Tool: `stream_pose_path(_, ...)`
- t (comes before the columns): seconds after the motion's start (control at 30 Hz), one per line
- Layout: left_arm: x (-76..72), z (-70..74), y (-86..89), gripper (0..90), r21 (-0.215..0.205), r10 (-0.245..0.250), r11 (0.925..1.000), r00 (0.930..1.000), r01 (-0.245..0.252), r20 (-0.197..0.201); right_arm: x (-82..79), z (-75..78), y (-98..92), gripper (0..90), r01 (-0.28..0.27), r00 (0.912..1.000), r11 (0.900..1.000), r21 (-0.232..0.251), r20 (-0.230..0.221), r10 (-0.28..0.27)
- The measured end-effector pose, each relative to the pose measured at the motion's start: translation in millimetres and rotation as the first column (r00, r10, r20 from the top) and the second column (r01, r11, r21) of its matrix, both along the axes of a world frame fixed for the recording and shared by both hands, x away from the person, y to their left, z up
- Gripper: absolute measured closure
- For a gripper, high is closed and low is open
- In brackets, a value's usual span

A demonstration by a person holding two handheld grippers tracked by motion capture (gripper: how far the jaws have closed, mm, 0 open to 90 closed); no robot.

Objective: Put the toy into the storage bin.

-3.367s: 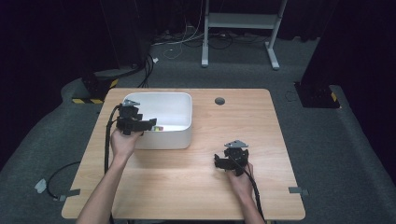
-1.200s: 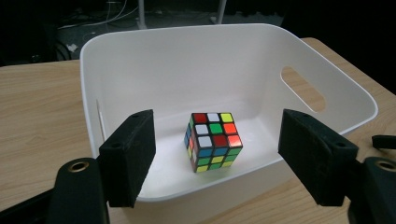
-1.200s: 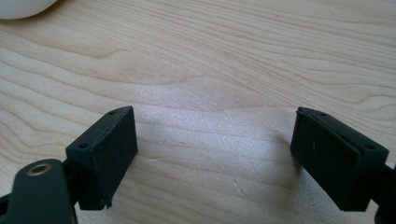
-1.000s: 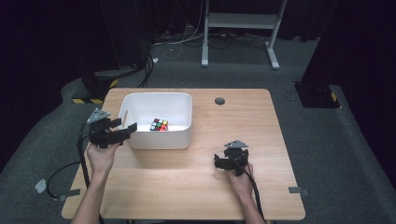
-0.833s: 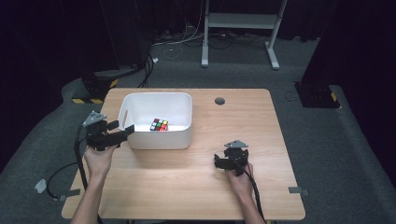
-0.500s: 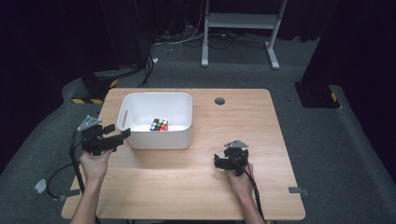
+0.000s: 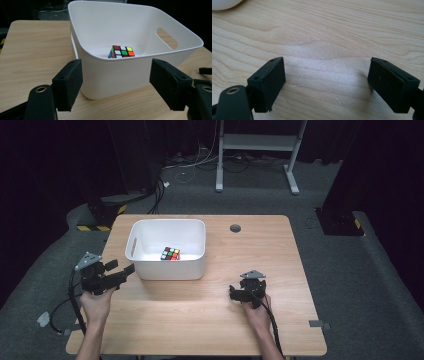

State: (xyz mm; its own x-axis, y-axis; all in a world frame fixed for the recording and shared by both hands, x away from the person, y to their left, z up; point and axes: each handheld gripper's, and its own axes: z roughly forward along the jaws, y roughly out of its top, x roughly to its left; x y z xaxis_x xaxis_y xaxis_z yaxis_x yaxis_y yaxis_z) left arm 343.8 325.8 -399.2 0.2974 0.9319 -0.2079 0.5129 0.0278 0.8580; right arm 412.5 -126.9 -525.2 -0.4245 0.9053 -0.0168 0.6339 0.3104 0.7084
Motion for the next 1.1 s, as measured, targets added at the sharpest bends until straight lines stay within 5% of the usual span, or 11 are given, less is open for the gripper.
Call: stream_pose_path(1.1, -32.9, -19.3, -4.1, 26.2, 0.023, 0.008, 0.9997, 0.9997, -0.008, 0.022, 0.0, 0.0, 0.0, 14.6, 0.001, 1.0, 1.0, 0.0, 0.0, -0.001)
